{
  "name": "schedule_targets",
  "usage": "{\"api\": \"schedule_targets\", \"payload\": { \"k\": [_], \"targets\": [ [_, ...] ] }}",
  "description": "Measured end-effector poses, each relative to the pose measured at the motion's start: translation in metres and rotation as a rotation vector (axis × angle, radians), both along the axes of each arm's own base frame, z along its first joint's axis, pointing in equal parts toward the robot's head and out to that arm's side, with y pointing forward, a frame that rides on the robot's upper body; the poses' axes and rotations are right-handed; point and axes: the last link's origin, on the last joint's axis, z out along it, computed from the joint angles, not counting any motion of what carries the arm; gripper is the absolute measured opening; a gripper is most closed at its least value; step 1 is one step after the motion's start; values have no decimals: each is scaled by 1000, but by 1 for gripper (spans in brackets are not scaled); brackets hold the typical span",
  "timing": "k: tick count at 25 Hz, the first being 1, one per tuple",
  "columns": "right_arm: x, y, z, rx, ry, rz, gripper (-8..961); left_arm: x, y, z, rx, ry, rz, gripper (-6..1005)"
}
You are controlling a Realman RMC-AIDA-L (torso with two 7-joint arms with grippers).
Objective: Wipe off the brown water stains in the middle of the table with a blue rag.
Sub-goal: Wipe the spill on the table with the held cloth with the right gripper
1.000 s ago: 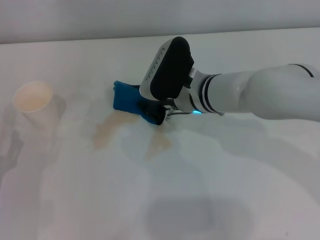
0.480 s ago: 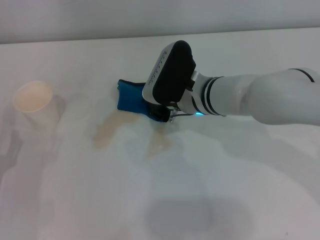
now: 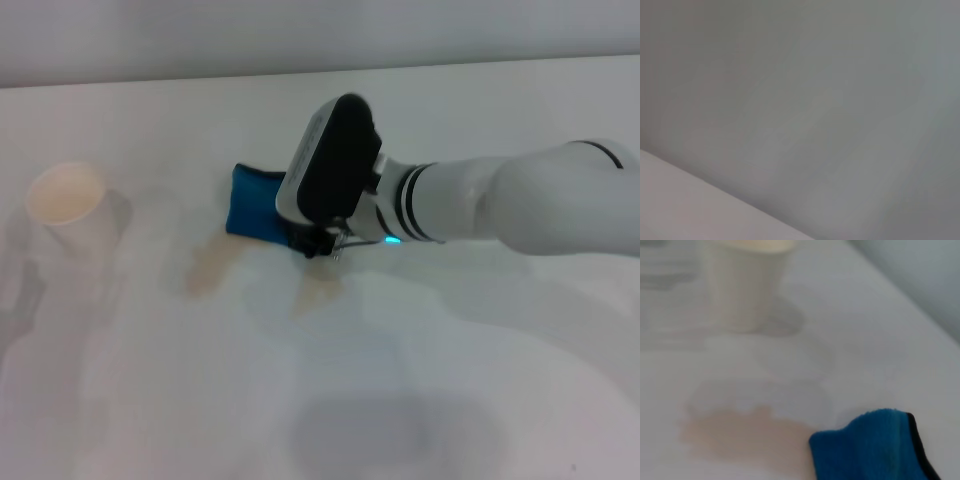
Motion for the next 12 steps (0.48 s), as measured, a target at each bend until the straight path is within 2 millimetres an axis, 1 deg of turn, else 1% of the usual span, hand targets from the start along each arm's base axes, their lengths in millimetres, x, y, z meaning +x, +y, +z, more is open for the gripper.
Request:
{"api": "schedule_targets", "payload": {
  "k": [3, 5, 6, 12],
  "targets": [
    [-3, -9, -7, -39, -17, 29, 53, 1, 1, 0, -2, 0, -4, 887],
    [-8, -17, -13, -80, -22, 52, 52, 1, 0, -1, -3, 0, -3, 887],
    [-8, -17, -13, -80, -22, 52, 51, 0, -1, -1, -3, 0, 0, 887],
    [-20, -35, -24, -172, -26, 80, 49, -2, -3, 0, -1, -1, 7, 887]
  ]
}}
